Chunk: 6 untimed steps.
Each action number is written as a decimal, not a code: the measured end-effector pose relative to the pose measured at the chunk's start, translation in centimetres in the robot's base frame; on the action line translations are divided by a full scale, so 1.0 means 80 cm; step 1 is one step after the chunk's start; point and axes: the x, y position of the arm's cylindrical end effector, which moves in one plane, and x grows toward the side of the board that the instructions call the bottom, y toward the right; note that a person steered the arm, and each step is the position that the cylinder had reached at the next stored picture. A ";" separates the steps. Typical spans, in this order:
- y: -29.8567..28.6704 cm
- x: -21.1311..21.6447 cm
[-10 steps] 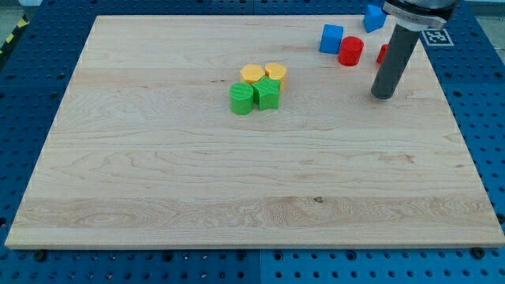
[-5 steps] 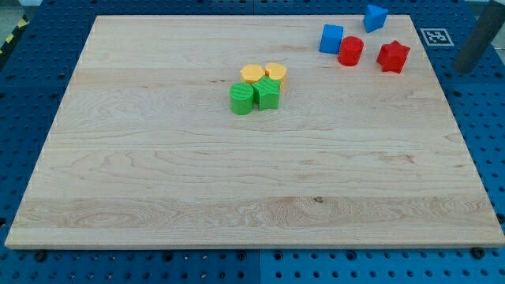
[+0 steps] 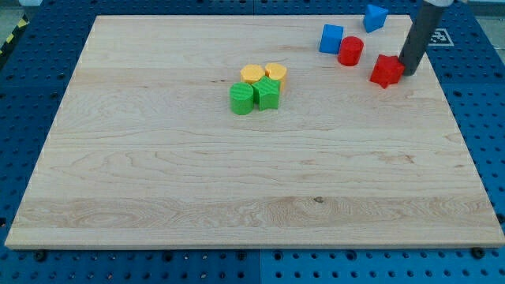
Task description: Move the red star towards the bottom right of the board
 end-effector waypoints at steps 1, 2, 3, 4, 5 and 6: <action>-0.002 -0.056; -0.033 -0.075; -0.064 -0.012; -0.051 0.089; -0.040 0.168; -0.078 0.118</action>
